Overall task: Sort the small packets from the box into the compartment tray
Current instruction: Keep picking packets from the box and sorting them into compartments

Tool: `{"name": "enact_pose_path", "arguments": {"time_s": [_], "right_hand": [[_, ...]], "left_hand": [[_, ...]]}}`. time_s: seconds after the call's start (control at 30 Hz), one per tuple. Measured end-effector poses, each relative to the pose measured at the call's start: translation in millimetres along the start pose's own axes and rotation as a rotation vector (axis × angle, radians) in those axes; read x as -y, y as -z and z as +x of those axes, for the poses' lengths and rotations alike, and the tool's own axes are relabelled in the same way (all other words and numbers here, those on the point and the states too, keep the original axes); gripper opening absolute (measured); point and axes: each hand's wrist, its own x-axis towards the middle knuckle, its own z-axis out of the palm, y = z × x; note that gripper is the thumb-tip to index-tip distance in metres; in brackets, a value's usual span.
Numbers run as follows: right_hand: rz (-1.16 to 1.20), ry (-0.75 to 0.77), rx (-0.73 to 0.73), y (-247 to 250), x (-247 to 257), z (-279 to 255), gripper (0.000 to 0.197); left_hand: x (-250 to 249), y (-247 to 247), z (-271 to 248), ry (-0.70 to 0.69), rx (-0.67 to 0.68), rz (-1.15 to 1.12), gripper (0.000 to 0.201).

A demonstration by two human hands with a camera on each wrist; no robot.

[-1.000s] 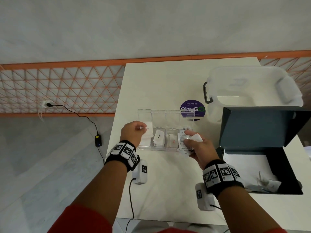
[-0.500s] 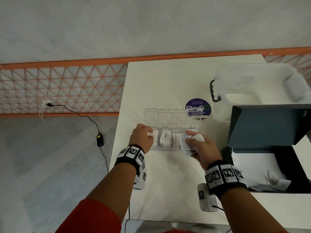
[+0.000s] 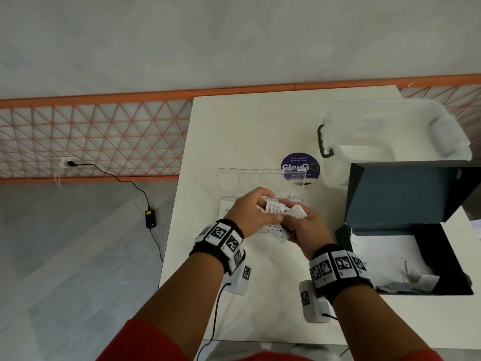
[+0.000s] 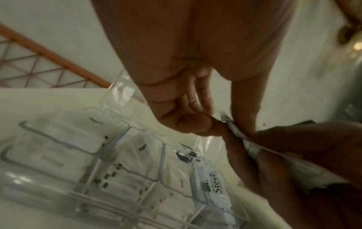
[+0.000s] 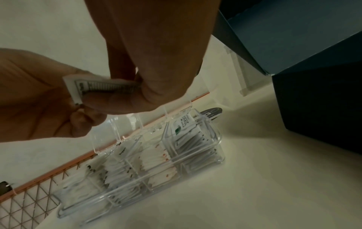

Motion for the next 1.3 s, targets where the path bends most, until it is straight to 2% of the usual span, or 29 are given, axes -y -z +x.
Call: {"name": "enact_pose_path", "arguments": {"time_s": [0.17, 0.33, 0.43, 0.5, 0.7, 0.83, 0.97, 1.03, 1.13, 1.3], "right_hand": [[-0.003, -0.025, -0.086, 10.7, 3.1, 2.0, 0.025], [-0.021, -0.029, -0.084, 20.9, 9.0, 4.7, 0.021], [-0.012, -0.047, -0.084, 26.6, 11.2, 6.7, 0.02], [0.017, -0.058, -0.072, 30.3, 12.0, 7.5, 0.02], [0.032, -0.056, -0.047, 42.3, 11.3, 9.1, 0.018], [-0.046, -0.055, -0.079, 51.5, 7.1, 11.6, 0.018], [-0.052, -0.078, -0.081, 58.4, 1.2, 12.9, 0.018], [-0.041, -0.097, -0.078, 61.2, -0.1, 12.6, 0.015], [0.023, -0.133, -0.086, 68.0, 0.7, 14.0, 0.016], [0.135, -0.198, -0.023, 79.5, 3.9, 16.4, 0.033]], "left_hand": [[-4.2, -9.6, 4.9, 0.026, -0.187, -0.079, 0.032], [-8.9, -16.0, 3.8, -0.121, -0.201, -0.042, 0.022], [-11.4, -22.9, 4.5, -0.245, -0.223, -0.061, 0.029], [-11.6, -28.5, 5.2, -0.255, -0.226, -0.062, 0.024], [-3.5, -43.1, 8.8, -0.152, -0.185, 0.055, 0.024], [-5.9, -51.6, 13.2, -0.082, -0.128, -0.005, 0.031], [-4.5, -55.9, 23.3, 0.033, -0.195, -0.026, 0.019], [-2.1, -56.9, 28.1, 0.054, -0.227, 0.031, 0.011], [-3.8, -59.1, 36.0, 0.047, -0.252, 0.165, 0.012], [-5.7, -69.2, 47.2, -0.086, -0.125, 0.462, 0.02]]}}
